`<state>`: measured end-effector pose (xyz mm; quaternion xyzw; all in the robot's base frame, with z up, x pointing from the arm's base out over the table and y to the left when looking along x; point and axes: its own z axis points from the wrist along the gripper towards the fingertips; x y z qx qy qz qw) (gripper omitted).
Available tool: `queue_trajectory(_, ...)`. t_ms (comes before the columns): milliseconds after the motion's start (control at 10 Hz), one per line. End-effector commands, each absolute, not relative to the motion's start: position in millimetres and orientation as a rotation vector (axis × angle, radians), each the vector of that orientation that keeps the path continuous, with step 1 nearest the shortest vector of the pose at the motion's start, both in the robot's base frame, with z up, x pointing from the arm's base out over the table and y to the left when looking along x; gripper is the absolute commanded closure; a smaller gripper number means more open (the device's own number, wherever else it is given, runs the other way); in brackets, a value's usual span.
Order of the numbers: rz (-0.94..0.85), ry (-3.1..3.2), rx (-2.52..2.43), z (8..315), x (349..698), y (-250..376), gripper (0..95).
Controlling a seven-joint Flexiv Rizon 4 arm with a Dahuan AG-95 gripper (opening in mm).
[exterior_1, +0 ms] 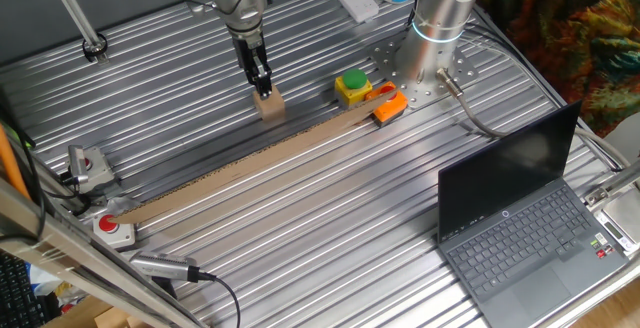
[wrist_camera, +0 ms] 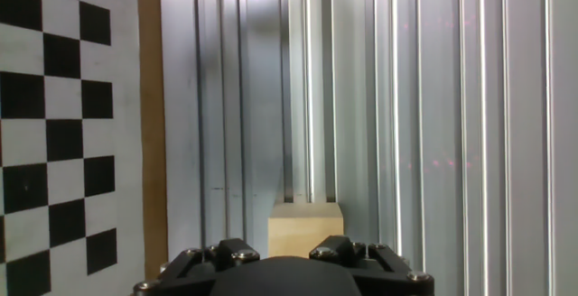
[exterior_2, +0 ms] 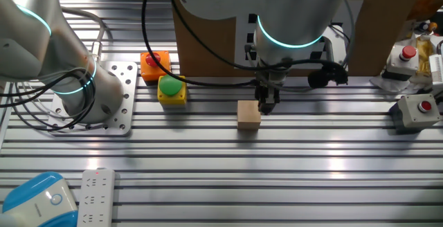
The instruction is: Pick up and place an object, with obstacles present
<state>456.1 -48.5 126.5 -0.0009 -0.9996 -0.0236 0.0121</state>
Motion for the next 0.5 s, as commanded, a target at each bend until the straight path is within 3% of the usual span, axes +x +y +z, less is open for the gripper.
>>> queue_trajectory(100,-0.078,-3.12,-0.002,126.0,456.6,-48.6,38.0)
queue_trajectory(500,-0.067,-3.12,-0.019,126.0,456.6,-48.6,38.0)
